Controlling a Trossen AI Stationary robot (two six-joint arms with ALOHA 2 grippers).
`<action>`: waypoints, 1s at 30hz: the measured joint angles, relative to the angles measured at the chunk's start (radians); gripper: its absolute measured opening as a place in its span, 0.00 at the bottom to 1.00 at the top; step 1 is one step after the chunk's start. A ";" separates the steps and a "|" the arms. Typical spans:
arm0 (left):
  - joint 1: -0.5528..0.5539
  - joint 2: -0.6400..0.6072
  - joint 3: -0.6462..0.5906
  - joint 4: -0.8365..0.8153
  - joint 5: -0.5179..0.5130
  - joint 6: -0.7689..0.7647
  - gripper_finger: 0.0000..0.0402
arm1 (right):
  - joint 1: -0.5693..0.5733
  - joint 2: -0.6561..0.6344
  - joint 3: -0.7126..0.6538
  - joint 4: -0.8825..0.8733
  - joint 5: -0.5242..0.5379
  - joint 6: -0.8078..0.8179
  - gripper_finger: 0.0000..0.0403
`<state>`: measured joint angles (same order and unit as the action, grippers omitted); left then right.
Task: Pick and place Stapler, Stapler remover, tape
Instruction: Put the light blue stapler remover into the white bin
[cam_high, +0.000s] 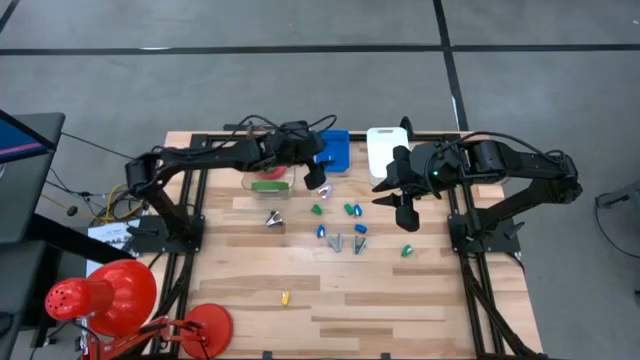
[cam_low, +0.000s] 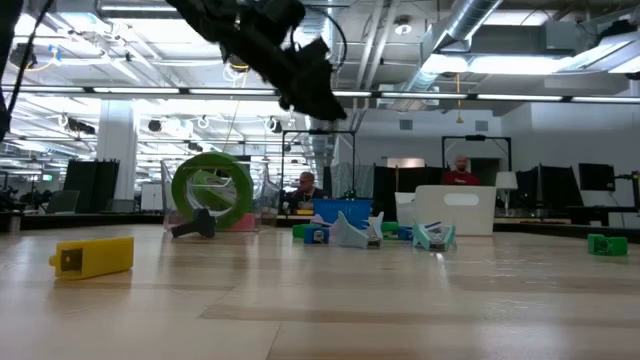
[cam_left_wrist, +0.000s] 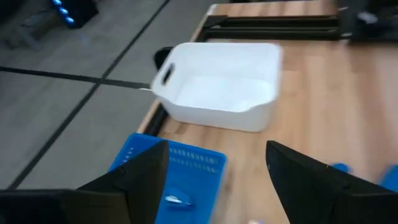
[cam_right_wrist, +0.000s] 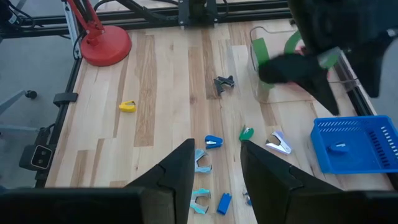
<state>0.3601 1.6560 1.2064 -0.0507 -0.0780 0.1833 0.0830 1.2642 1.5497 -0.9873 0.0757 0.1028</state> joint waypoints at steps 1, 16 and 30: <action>-0.014 -0.020 0.000 -0.015 0.000 -0.006 0.64 | 0.000 0.000 0.000 0.000 0.000 0.000 0.30; -0.289 -0.217 0.000 -0.066 -0.004 -0.053 0.64 | 0.000 0.000 0.000 -0.016 0.000 0.003 0.30; -0.445 -0.244 -0.030 -0.093 -0.007 -0.069 0.61 | 0.009 0.000 0.000 -0.132 0.000 0.047 0.30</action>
<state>-0.0853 1.4121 1.1763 -0.1433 -0.0853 0.1139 0.0921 1.2641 1.5497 -1.1197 0.0753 0.1494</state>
